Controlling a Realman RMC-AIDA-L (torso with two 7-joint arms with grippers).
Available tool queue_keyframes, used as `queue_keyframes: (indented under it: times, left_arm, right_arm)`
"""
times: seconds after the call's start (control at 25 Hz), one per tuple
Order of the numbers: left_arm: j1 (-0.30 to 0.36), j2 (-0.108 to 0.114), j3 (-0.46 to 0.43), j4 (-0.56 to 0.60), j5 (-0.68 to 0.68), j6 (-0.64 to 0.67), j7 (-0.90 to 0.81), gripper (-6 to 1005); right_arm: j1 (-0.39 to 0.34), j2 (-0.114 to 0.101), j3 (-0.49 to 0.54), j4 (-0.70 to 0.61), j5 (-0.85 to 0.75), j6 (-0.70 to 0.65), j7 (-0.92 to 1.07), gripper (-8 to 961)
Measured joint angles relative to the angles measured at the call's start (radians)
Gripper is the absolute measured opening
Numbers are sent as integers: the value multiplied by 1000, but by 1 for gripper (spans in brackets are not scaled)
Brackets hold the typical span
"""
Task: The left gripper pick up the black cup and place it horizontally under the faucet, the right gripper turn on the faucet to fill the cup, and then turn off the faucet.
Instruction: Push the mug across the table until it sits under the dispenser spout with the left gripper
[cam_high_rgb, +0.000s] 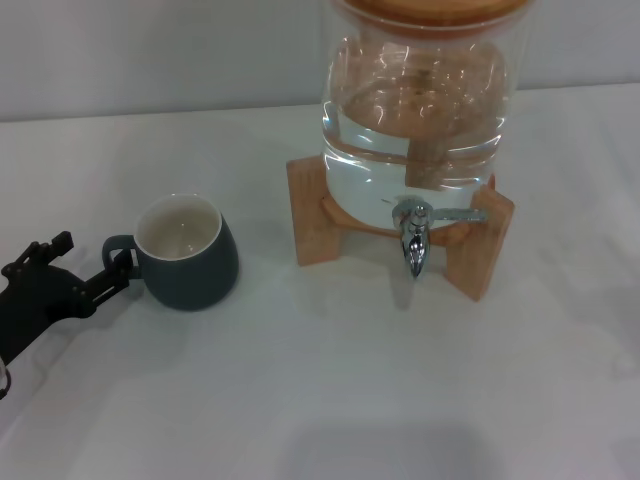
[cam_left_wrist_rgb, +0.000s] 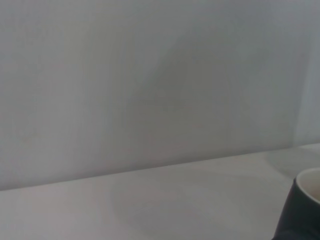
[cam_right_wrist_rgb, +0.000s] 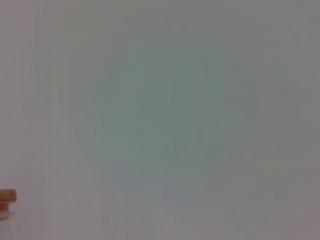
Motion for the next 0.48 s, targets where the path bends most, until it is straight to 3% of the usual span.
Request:
queue_keyframes:
  times: [0.48]
  left_arm:
    - [-29,0,0,-15,2,0,71,721]
  right_arm:
    - [17,-1,0,0,0,-20,0,763]
